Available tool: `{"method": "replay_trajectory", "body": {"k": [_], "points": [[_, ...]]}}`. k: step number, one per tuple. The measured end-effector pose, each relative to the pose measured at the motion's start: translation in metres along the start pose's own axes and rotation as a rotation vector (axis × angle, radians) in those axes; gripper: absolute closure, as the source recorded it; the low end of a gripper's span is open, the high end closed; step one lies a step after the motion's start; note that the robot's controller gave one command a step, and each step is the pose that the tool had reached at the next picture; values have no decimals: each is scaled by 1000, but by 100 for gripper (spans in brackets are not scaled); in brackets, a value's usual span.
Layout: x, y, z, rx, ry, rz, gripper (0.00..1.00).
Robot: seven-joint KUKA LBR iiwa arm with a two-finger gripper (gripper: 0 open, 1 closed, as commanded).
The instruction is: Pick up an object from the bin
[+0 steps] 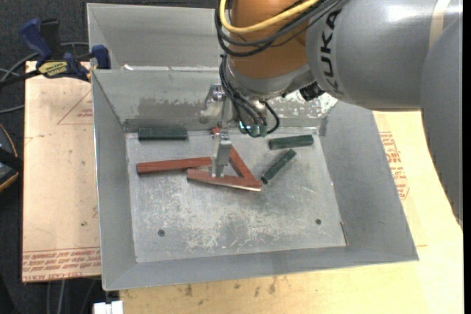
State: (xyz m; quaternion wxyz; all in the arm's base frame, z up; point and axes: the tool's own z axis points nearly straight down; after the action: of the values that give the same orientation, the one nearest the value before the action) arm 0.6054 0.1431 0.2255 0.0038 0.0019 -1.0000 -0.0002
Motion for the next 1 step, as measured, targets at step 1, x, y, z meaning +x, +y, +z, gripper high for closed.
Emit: {"method": "replay_trajectory", "body": {"k": [1], "points": [[-2,-1,-4,-1,-8,3,0]]}}
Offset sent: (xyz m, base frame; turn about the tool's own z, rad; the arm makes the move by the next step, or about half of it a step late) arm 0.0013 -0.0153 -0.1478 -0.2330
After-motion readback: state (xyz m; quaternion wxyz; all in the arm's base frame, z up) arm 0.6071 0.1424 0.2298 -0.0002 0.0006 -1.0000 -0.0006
